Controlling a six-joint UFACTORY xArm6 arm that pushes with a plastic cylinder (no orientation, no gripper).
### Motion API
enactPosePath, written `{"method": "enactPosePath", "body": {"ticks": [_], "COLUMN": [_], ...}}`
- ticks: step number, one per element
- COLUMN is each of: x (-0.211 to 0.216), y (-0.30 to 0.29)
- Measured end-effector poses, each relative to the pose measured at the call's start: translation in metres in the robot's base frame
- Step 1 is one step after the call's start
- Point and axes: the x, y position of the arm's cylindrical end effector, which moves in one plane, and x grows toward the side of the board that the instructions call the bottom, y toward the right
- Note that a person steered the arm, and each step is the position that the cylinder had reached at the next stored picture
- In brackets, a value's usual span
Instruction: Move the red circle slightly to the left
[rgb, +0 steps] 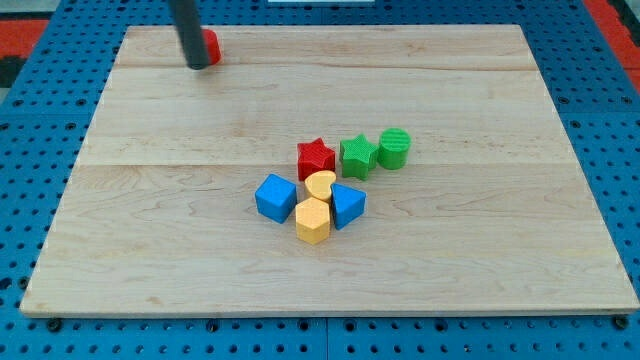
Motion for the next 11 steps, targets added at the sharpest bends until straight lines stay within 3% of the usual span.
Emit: {"method": "enactPosePath", "body": {"ticks": [1,3,4,6,7,8,9,10,11], "x": [0.006,-0.021,-0.057,-0.02,-0.028,0.01,-0.001,0.019,0.133], "y": [0.049,0.075,0.055,-0.021,0.0,0.126,0.201,0.286,0.315]}}
